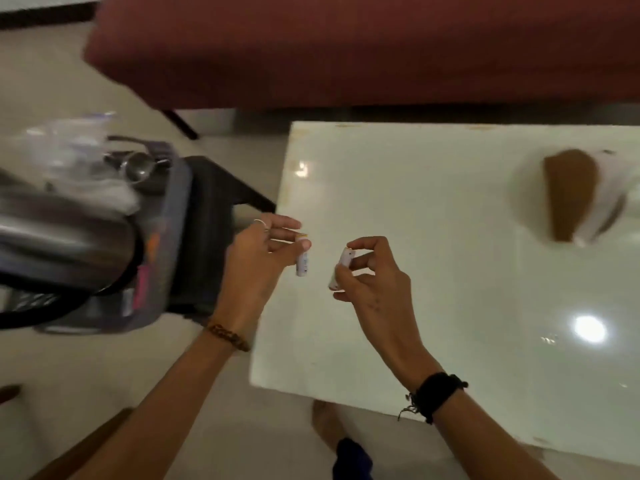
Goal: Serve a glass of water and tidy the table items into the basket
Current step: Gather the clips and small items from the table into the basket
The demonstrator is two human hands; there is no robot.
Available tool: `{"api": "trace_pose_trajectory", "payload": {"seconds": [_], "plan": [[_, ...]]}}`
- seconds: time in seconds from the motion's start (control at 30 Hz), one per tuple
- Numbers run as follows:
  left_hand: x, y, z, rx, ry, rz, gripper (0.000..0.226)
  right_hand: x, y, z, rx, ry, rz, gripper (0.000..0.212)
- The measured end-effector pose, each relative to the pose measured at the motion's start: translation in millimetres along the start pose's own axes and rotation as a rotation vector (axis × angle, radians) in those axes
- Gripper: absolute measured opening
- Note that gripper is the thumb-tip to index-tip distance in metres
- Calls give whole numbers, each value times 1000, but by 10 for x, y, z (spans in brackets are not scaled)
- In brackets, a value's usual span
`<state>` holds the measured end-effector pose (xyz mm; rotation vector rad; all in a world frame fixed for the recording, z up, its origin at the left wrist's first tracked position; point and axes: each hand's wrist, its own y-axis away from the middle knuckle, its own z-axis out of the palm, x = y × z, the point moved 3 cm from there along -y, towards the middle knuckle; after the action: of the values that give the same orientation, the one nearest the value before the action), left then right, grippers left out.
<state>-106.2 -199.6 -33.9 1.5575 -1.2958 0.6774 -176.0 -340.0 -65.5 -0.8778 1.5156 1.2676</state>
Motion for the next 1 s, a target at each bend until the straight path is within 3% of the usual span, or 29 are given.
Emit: {"api": "trace_pose_trajectory", "payload": {"seconds": [0.13,0.23,0.33,0.5,0.63,0.8,0.93,1.0], "plan": [[-525,-32,-1452,314,-208,-29,18,-216,-59,1389,-221,16,2,19],[-886,-19,-2134,425,-313,-112,11,-266,-127,2183,-332,129,-10,18],[-1226,-63,-2405,383,-330,-161,16,-172,-206,2700,-384,396,-75,19],[-1691,-265,-2392,258,-447,-286,20,41,-254,3116,-364,1043,-352,32],[-1917,-335,-2325,209,-538,-343,15,90,-235,3261,-397,1270,-446,23],[-1832,-390,-2252,168,-593,-317,11,56,-257,3179,-448,1222,-490,21],[-1335,-246,-2023,384,-494,58,12,-13,-257,2787,-357,969,-495,22],[-1060,-126,-1771,391,-460,180,14,-32,-258,2435,-286,830,-438,18]]}}
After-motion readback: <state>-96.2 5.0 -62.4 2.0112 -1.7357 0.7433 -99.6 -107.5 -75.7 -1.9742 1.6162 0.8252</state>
